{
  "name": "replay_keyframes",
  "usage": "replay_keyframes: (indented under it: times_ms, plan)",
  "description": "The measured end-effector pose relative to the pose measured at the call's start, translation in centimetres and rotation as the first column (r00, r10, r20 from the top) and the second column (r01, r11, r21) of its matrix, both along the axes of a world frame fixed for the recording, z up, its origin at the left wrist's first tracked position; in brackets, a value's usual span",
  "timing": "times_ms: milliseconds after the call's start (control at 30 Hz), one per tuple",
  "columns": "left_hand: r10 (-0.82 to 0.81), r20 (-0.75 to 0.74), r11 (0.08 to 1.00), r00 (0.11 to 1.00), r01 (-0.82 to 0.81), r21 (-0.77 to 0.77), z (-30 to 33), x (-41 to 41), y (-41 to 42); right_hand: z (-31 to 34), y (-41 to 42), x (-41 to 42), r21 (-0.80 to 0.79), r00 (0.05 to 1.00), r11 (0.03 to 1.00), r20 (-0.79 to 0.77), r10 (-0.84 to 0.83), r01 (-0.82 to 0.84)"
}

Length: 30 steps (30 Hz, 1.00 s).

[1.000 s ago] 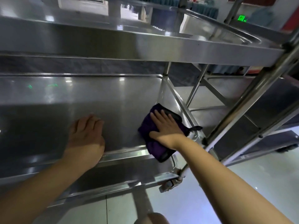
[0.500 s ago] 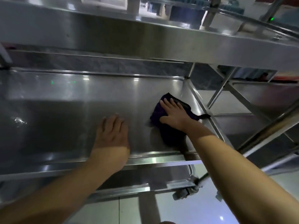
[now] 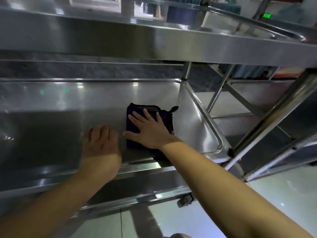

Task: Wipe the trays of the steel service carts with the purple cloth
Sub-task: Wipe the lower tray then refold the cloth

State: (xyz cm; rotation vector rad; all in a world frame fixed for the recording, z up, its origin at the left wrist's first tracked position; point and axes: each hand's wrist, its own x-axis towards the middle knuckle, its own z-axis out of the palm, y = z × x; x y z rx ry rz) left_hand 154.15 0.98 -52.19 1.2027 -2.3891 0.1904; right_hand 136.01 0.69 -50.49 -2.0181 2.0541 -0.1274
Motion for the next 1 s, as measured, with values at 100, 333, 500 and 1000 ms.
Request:
replay_keyframes:
  times_ms: [100,333,500,1000]
  plan:
    - [-0.050,0.023,0.999,0.998,0.050,0.019,0.1,0.0,-0.1,-0.1,-0.4,-1.6,-0.062,0.997,0.997,-0.060,-0.050,0.046]
    - [-0.310,0.065,0.947,0.949,0.302,0.109,0.7,0.7,0.5,0.9,2.1,-11.2,0.012,0.919,0.927,-0.132,-0.371,0.375]
    - [-0.331,0.131,0.943,0.934,0.325,0.070,1.3,0.6,0.7,0.7,7.1,-12.7,0.018,0.919,0.925,-0.122,-0.374,0.379]
    - [0.050,0.187,0.962,0.981,-0.097,0.254,2.1,4.5,3.6,1.1,8.9,-0.1,0.089,0.996,0.995,-0.073,0.041,-0.034]
